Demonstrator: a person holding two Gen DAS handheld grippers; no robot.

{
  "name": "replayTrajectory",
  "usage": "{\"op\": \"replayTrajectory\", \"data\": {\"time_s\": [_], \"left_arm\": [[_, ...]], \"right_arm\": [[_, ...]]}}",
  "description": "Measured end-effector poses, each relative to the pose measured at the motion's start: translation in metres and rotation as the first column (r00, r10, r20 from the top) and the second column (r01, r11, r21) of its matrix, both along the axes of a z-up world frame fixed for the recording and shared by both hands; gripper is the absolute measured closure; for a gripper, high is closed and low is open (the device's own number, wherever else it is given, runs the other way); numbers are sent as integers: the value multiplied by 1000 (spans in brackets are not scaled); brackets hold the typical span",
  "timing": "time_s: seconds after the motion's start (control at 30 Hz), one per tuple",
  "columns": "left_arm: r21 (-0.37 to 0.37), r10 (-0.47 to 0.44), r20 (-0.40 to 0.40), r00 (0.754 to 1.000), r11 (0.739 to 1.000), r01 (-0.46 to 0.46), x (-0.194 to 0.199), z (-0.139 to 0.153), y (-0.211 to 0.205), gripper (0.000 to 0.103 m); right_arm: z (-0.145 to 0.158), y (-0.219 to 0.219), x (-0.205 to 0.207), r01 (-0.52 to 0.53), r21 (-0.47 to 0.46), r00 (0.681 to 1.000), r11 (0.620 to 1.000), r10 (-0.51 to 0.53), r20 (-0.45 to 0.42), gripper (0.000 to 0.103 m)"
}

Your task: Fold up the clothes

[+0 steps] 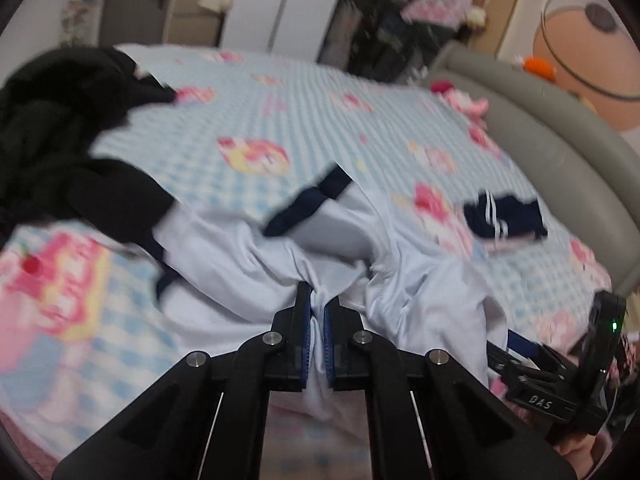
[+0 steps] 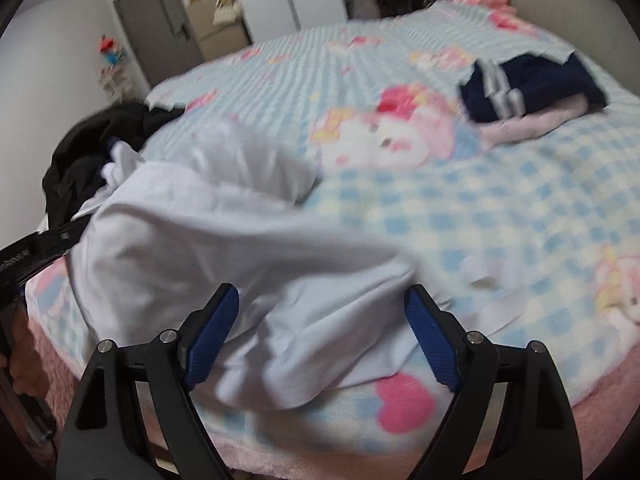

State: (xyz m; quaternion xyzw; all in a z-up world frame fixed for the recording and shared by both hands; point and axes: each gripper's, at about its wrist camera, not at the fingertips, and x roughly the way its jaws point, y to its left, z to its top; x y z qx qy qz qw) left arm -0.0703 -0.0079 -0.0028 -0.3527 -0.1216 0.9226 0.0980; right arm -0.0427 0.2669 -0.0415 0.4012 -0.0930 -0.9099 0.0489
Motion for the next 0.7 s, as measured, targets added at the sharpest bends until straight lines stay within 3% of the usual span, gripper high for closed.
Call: {"op": "replayTrajectory", "data": {"time_s": [0.07,0.1,0.17,0.3,0.37,0.4,0.43,0.47,0.5,0.53,0.57,0.6,0.63,0.67,0.7], "left_arm": [[6,49,-36,998,999,-49,6,11,-18,99],[18,62,-43,997,998,-61,7,15,-28,99],[43,37,-5,999,998,-37,2,7,-42,99],[6,7,42,999,1000,-7,3,-13,-35,97],[11,-27,62,998,1000,26,2,-21,-27,69],[13,-40,77,996,999,40,-1,-27,-24,33],[17,-46,89,995,999,45,-3,-32,-21,25],[23,-47,103,994,999,45,-5,-36,-19,25],[29,-49,116,992,999,46,-8,-40,-17,31],[35,-50,129,990,998,46,-10,-43,-15,62],[41,-52,143,988,998,46,-13,-47,-13,75],[47,-53,156,986,998,47,-15,-51,-10,81],[52,-55,169,984,998,47,-18,-54,-8,83],[58,-57,182,982,997,47,-20,-58,-6,83],[54,-57,171,984,997,49,-22,-53,-5,84]], "right_arm": [[15,8,4,84,30,995,996,-82,-59,22],[22,11,6,126,49,989,991,-122,-82,32],[30,15,5,160,54,983,986,-154,-98,36],[21,5,-6,6,-88,1000,996,-8,-24,35],[17,-9,-10,-65,-115,998,991,65,-6,24],[18,-20,-11,-93,-79,996,993,92,-15,16],[19,-32,-12,-125,-39,992,991,124,-23,12],[20,-46,-14,-168,9,985,986,168,-27,8],[17,-58,-19,-202,46,979,978,203,-19,6],[12,-70,-26,-237,81,971,968,237,0,4],[0,-80,-36,-269,106,963,957,264,54,7],[-14,-85,-41,-288,114,953,951,274,125,35],[-25,-90,-47,-304,127,941,944,277,193,56],[-29,-94,-51,-306,153,935,939,267,232,62],[-23,-95,-52,-312,159,937,937,275,216,71]]}}
